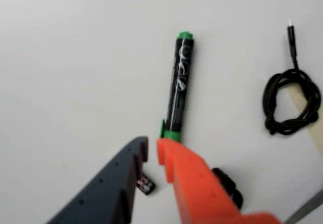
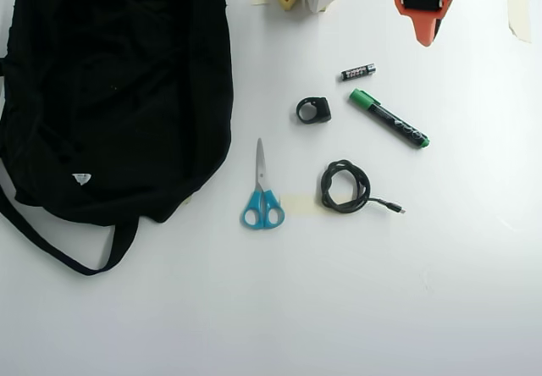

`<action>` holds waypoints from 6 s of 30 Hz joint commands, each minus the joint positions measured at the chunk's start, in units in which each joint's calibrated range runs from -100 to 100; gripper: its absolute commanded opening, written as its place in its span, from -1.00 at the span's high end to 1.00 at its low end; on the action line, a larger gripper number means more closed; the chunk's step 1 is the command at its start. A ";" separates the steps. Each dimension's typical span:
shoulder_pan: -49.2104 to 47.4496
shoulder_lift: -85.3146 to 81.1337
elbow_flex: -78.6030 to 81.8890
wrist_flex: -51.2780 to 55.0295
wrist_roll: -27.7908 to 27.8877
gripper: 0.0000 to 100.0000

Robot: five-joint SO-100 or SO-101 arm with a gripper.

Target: Put the green marker into the black bag

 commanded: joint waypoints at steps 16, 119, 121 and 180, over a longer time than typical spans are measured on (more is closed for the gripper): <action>2.64 -0.03 7.66 -3.59 7.93 0.96; 0.02 22.79 6.67 -27.79 -6.76 0.44; 0.02 22.87 7.57 -27.71 -6.97 0.44; 2.86 33.83 13.50 -37.96 -7.96 0.45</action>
